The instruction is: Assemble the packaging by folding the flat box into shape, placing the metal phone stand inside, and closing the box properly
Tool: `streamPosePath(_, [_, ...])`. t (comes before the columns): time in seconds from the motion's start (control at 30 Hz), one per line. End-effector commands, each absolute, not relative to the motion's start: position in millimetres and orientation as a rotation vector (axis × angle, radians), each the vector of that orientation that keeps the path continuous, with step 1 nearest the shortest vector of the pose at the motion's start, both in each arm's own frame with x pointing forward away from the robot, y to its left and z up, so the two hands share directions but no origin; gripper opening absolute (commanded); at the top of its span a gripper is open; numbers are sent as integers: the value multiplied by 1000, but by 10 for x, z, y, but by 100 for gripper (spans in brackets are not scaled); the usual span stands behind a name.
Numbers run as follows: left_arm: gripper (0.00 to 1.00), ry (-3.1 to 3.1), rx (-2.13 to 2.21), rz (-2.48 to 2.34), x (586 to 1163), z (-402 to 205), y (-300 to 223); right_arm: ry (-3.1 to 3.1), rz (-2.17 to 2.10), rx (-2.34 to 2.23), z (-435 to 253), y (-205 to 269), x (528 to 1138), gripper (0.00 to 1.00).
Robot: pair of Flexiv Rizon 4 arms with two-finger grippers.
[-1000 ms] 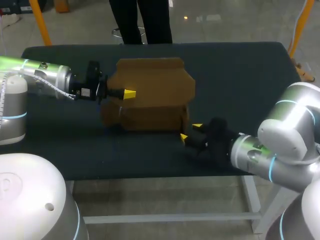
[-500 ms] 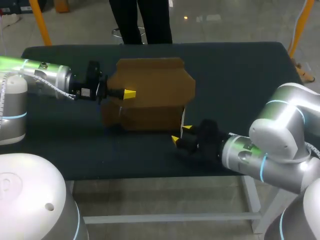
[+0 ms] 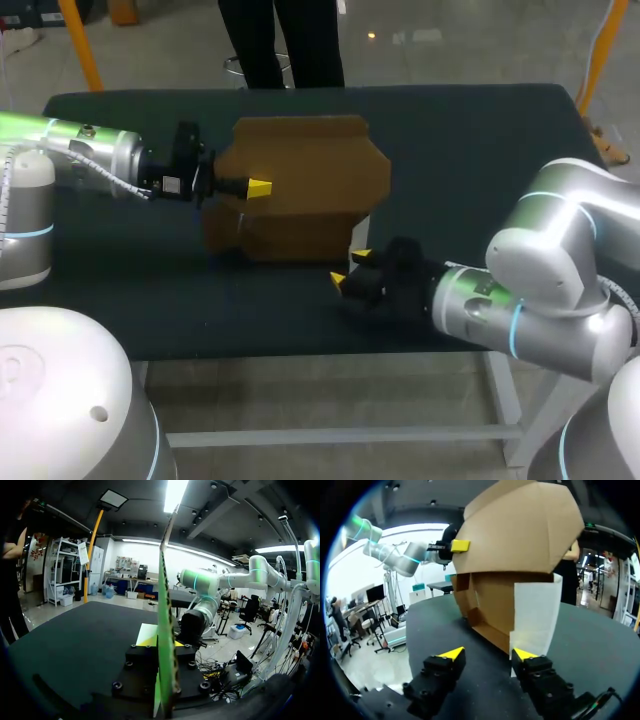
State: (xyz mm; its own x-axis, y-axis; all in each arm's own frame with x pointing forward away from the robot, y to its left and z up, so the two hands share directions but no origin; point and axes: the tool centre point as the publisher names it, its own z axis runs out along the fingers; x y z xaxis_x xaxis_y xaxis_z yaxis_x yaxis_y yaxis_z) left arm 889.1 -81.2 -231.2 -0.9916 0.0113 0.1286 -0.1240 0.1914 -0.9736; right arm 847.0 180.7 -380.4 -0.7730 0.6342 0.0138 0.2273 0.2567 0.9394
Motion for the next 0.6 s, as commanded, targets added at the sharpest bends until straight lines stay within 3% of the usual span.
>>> streamPosePath(0.03, [0, -2340, 111, 1929, 8887, -2336, -820, 2135, 1492, 807, -3778, 1761, 8362, 65])
streamPosePath(0.6, [0, -2340, 111, 1929, 8887, -2336, -820, 2168, 1441, 712, -3789, 1181, 8186, 64])
